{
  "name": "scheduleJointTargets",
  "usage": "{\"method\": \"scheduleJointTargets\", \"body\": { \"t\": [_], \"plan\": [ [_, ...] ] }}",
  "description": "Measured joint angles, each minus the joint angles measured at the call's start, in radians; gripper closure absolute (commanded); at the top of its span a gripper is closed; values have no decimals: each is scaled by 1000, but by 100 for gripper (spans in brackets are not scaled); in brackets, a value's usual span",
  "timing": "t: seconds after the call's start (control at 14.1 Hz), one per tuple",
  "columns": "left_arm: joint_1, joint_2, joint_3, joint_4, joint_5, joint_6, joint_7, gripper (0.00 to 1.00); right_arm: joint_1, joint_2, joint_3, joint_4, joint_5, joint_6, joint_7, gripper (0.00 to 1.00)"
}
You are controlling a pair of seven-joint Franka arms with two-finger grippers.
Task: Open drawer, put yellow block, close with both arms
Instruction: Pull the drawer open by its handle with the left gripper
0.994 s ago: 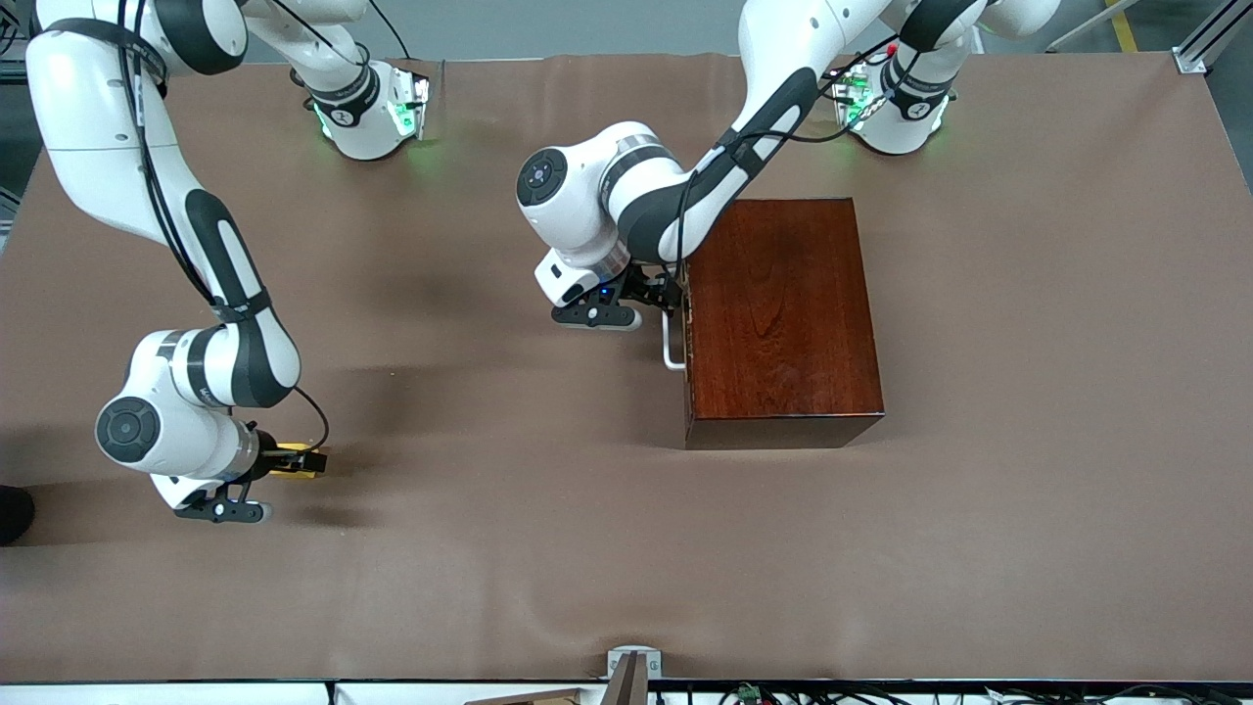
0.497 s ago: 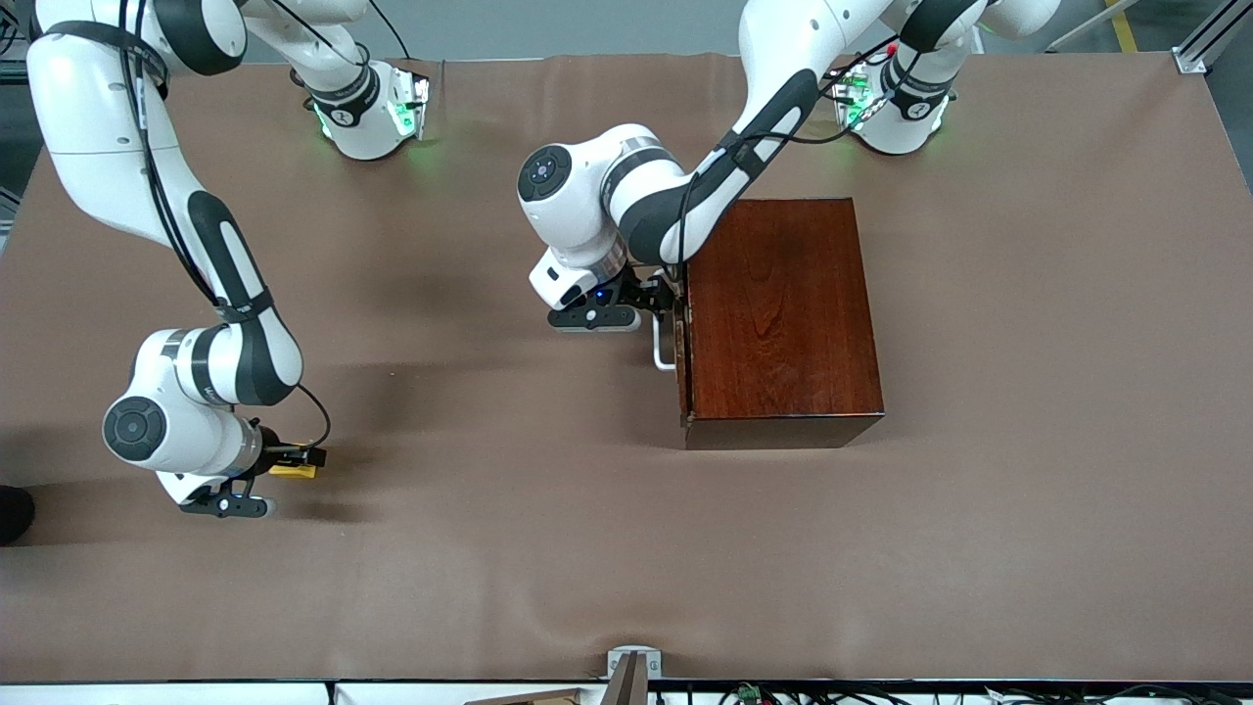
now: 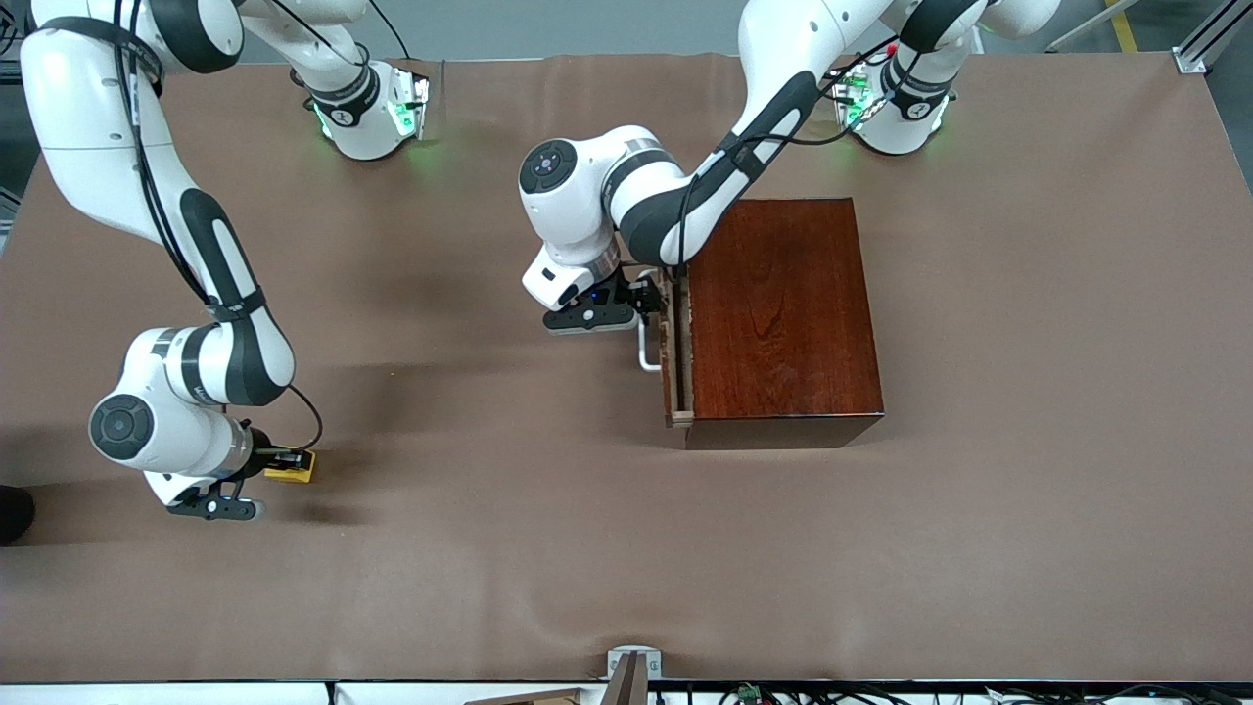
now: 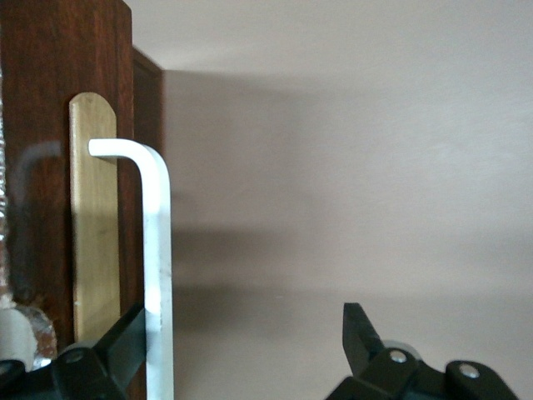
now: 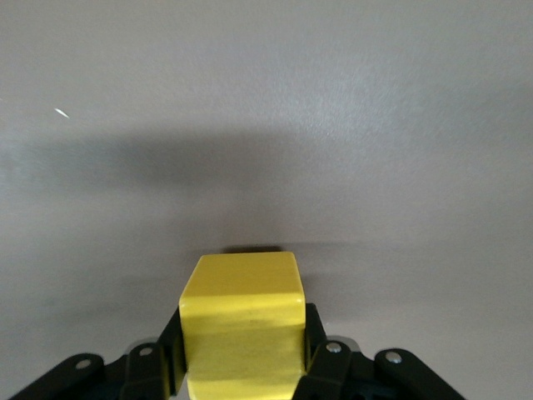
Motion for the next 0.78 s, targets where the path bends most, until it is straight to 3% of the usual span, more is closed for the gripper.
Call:
{"method": "scheduleJointTargets", "body": {
  "t": [0.78],
  "plan": [
    [-7,23,-14,0,-71,230,0,0,-10,-245,8,16,22,-325,-90,100]
  ]
}}
